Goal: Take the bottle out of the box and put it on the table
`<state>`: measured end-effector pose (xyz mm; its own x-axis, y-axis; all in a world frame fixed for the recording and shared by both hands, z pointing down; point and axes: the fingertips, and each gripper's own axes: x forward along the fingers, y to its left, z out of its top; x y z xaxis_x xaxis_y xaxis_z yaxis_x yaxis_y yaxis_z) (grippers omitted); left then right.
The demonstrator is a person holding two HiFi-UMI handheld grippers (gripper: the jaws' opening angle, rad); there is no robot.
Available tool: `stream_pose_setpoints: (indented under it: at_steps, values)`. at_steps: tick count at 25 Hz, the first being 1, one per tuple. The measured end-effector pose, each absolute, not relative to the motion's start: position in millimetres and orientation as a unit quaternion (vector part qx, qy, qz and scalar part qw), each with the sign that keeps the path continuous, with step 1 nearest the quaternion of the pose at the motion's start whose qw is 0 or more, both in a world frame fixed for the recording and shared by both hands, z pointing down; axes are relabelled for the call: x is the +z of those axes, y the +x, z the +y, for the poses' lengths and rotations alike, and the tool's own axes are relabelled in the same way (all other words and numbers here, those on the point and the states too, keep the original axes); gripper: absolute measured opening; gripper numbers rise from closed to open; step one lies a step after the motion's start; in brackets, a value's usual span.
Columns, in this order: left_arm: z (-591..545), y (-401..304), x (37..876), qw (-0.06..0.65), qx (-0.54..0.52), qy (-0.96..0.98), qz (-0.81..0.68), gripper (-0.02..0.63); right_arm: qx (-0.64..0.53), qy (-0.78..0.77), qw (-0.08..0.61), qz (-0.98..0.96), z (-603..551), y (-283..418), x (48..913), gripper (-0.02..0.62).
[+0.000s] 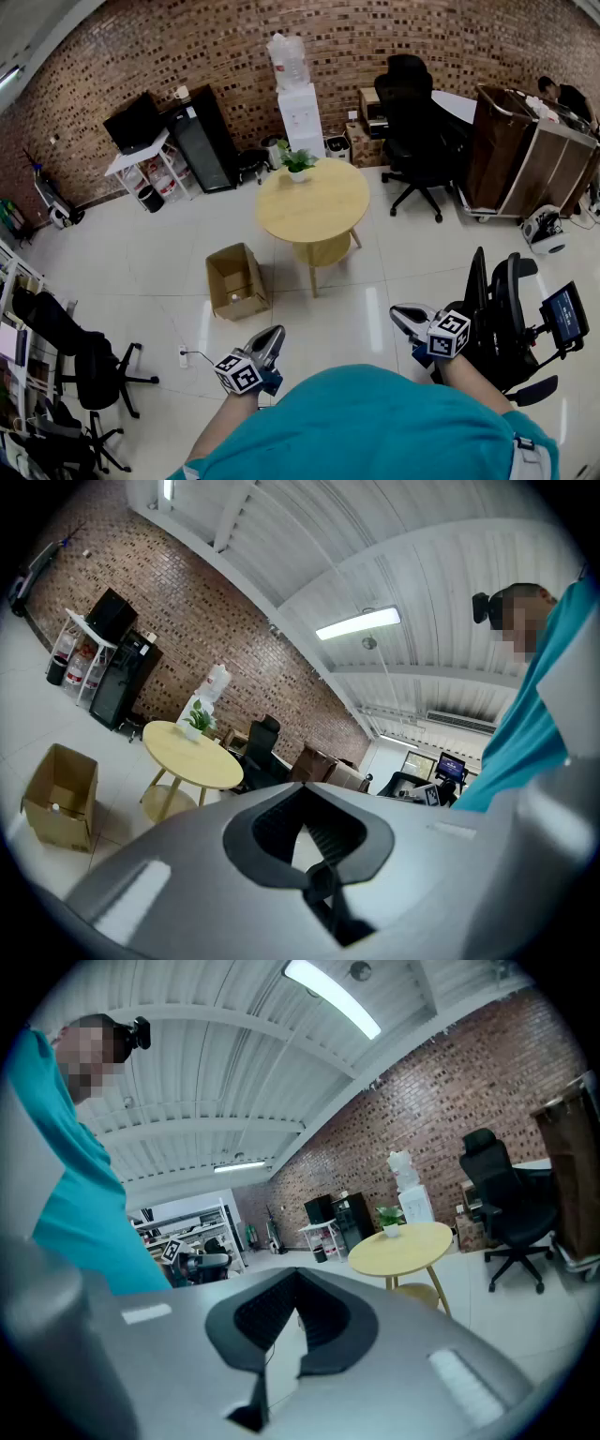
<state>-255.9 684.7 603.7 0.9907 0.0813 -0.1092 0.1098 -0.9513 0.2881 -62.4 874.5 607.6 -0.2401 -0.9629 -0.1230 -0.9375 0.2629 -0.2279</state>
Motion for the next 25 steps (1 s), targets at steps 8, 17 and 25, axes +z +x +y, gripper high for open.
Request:
stream_pose_setpoints:
  at_steps: [8, 17, 25]
  values:
    - [710, -227, 624, 0.149, -0.034, 0.987, 0.05, 0.0, -0.066, -0.609, 0.137, 0.779, 882, -32, 631, 0.002]
    - [661, -232, 622, 0.168, -0.046, 0.983, 0.06, 0.0, -0.074, -0.615, 0.123, 0.775, 837, -44, 633, 0.002]
    - [512, -266, 615, 0.142, -0.064, 0.985, 0.078, 0.0, -0.06, -0.63, 0.106, 0.767, 703, -69, 604, 0.002]
